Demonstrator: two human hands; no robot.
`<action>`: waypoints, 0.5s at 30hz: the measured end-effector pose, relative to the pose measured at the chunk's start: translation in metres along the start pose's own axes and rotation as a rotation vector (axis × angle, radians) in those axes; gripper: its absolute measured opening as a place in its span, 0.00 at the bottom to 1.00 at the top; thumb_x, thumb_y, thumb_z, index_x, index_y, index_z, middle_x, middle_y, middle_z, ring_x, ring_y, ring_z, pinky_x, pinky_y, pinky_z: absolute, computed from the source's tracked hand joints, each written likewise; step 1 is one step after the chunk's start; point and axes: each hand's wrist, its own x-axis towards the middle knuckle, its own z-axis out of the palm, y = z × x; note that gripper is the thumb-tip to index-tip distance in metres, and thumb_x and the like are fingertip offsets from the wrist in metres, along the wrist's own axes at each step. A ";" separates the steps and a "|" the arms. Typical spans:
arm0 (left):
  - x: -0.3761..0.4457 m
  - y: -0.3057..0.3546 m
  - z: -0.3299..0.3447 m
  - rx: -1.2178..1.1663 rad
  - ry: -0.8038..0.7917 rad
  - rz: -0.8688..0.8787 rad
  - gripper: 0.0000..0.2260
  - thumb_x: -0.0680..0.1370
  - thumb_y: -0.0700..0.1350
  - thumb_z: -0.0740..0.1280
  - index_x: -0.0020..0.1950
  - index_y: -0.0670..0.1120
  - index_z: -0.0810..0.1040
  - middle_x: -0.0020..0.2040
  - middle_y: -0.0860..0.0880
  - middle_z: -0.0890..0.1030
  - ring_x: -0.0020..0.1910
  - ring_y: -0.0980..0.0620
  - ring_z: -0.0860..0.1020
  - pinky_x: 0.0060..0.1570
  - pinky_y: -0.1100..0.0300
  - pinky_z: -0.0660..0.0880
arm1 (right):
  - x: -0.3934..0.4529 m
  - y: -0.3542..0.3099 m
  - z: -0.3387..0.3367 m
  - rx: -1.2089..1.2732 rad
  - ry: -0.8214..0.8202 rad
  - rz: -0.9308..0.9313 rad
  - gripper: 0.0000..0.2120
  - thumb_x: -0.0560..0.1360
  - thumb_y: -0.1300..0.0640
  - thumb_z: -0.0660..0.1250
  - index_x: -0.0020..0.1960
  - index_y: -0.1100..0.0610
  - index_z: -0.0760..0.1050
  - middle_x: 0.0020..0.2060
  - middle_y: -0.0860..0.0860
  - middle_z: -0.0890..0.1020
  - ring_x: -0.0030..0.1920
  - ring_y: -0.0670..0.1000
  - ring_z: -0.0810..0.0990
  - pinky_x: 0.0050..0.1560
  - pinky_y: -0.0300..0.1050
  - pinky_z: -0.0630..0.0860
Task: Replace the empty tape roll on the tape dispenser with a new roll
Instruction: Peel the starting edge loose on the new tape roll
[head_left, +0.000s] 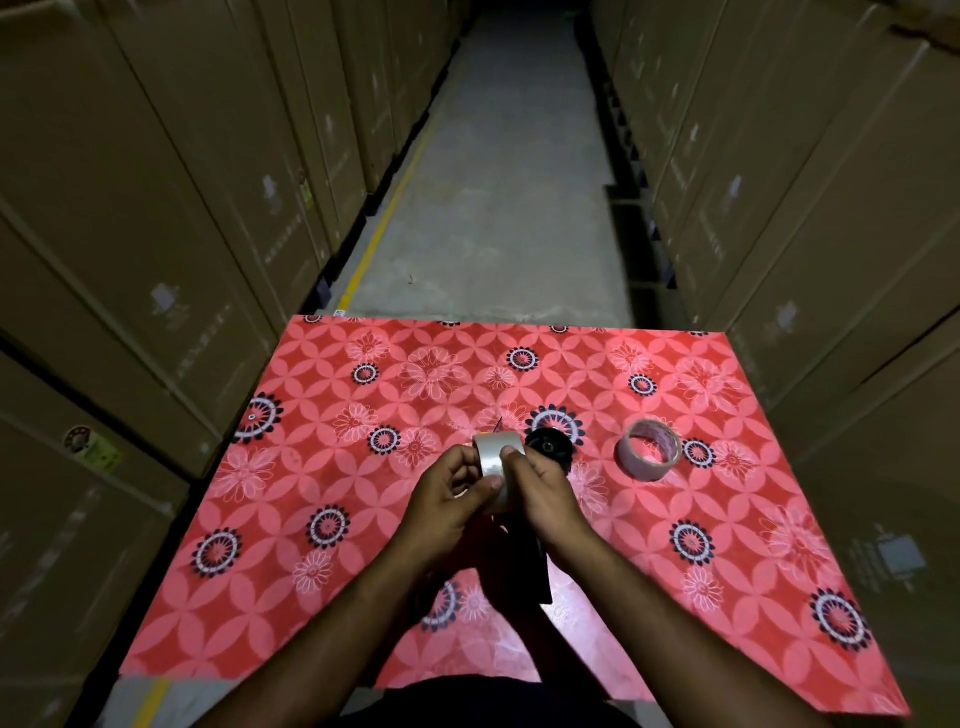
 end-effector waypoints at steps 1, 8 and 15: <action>0.000 0.001 0.000 0.026 -0.008 0.015 0.13 0.76 0.42 0.72 0.57 0.38 0.77 0.50 0.38 0.84 0.48 0.50 0.83 0.49 0.58 0.80 | -0.001 -0.001 0.000 0.005 0.001 -0.014 0.14 0.78 0.48 0.63 0.45 0.56 0.81 0.36 0.55 0.80 0.37 0.53 0.77 0.40 0.47 0.73; 0.002 0.000 -0.005 0.063 0.119 0.031 0.18 0.77 0.35 0.74 0.58 0.50 0.72 0.45 0.40 0.83 0.43 0.46 0.83 0.41 0.59 0.80 | -0.001 -0.001 -0.013 -0.008 -0.210 0.004 0.06 0.77 0.57 0.65 0.52 0.55 0.79 0.42 0.48 0.84 0.45 0.49 0.81 0.45 0.40 0.77; -0.002 0.004 -0.008 0.255 0.153 0.109 0.11 0.75 0.30 0.73 0.45 0.47 0.81 0.40 0.55 0.83 0.39 0.66 0.80 0.42 0.70 0.75 | -0.004 -0.003 -0.019 -0.082 -0.297 -0.004 0.16 0.73 0.56 0.66 0.60 0.52 0.77 0.52 0.52 0.83 0.52 0.46 0.82 0.54 0.42 0.77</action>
